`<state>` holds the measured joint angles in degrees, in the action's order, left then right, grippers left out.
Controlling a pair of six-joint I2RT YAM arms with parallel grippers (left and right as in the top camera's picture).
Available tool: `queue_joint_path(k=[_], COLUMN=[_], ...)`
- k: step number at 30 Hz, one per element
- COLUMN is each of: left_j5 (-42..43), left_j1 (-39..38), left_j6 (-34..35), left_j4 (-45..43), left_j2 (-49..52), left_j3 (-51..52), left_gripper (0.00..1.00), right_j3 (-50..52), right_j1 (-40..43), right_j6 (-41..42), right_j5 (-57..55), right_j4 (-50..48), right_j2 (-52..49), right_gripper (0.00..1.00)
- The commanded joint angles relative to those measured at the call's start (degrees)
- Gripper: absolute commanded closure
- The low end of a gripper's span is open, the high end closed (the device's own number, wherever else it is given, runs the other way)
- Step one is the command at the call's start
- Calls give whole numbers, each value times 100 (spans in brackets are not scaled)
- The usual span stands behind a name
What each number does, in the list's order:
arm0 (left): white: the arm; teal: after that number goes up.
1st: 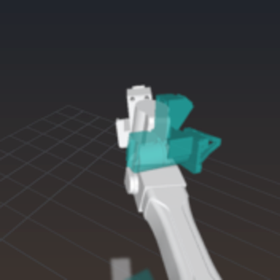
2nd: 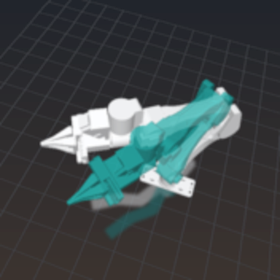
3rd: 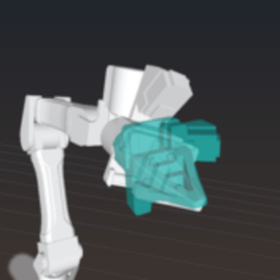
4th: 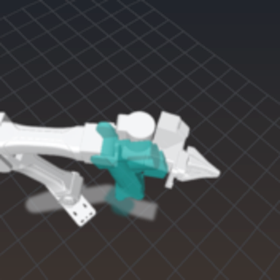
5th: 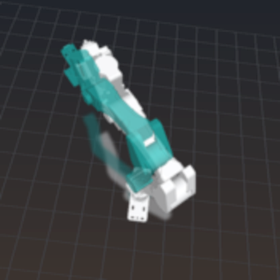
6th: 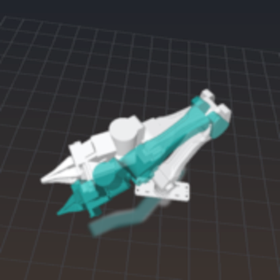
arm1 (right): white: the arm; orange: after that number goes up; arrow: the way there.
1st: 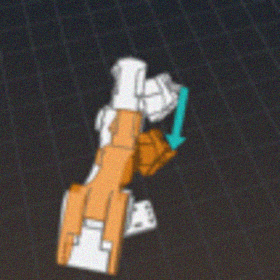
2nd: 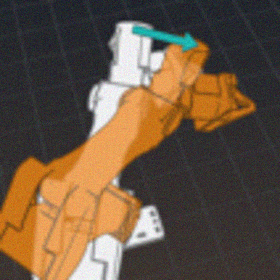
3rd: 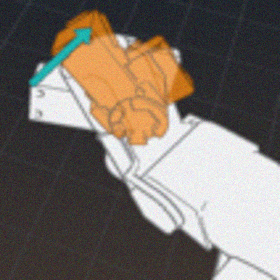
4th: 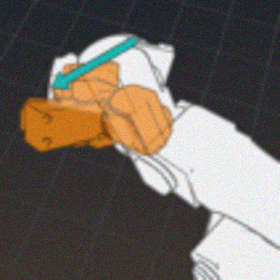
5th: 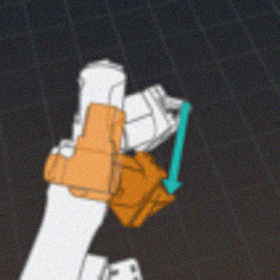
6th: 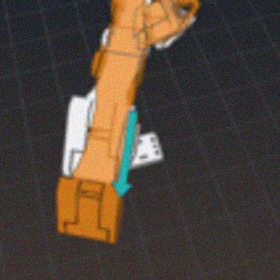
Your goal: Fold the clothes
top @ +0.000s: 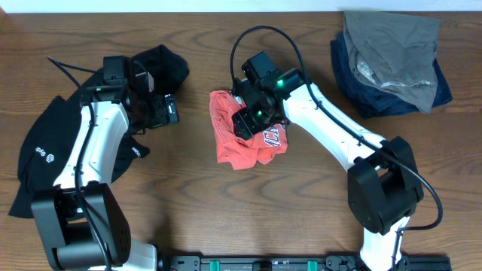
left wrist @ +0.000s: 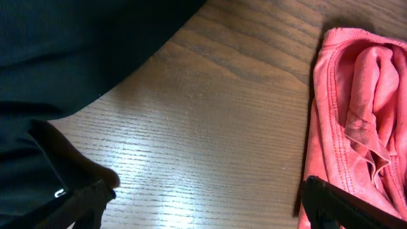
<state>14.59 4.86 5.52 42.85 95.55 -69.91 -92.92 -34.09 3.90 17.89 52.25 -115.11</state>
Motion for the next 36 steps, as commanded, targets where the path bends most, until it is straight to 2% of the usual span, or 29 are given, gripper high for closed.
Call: queue_joint_path(k=[1, 4, 7, 10, 13, 28, 34, 35, 36], left_j5=[-76, -76, -76, -76, -76, -157, -225, -225, -225], left_j1=[22, 22, 22, 22, 22, 22, 22, 22, 22], left_j6=[-101, -101, -101, -98, -101, -254, -254, -254, -254], left_j4=[24, 24, 26, 28, 42, 44, 39, 42, 39], left_j2=[-125, -125, -125, -125, -125, -125, -125, -125, -125], left_j3=[-114, -114, -114, -114, -114, -44, -44, -44, -44], left_gripper=[2, 2, 2, 2, 2, 2, 2, 2, 2], right_j3=[-2, 0, 0, 0, 0, 0, 0, 0, 0], right_j1=[-55, -83, -138, -201, -271, -859, -1182, -1209, -1207], right_j6=[52, 52, 55, 79, 79, -129, -146, -149, -175], right_j5=[188, 186, 188, 188, 186, 164, 160, 157, 144], right_j4=[-44, -48, -96, -125, -90, 791, 809, 807, 822], right_j2=[-31, -33, -33, -33, -33, -33, -33, -33, -33], right_gripper=[32, 43, 59, 82, 99, 99, 99, 80, 50])
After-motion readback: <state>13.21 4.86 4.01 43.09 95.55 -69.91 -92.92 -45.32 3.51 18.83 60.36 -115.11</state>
